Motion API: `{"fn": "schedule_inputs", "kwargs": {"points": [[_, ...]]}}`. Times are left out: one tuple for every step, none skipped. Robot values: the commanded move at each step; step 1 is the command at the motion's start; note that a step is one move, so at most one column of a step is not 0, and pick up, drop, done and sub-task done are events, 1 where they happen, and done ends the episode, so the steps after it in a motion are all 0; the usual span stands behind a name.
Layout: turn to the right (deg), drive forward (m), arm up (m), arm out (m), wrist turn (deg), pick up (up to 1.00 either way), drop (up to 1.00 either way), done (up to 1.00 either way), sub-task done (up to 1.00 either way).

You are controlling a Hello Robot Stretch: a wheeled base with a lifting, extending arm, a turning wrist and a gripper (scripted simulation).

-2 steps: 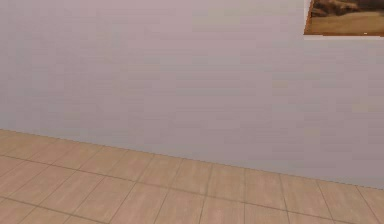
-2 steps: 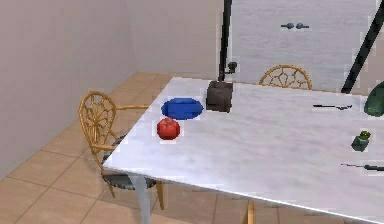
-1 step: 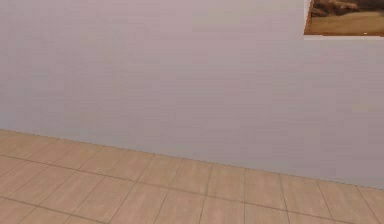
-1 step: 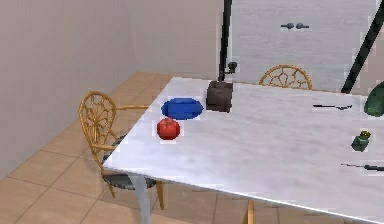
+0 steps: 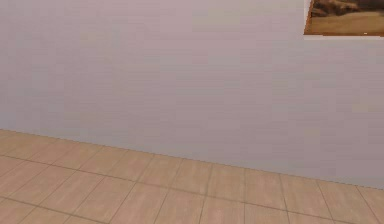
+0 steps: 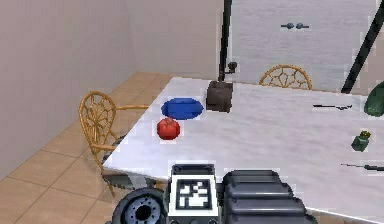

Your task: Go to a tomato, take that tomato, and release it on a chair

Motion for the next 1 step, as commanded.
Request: {"fn": "schedule_inputs", "kwargs": {"points": [[0.0,0.0,0.0,0.46,0.0,0.0,0.0,0.0,0.0]]}}
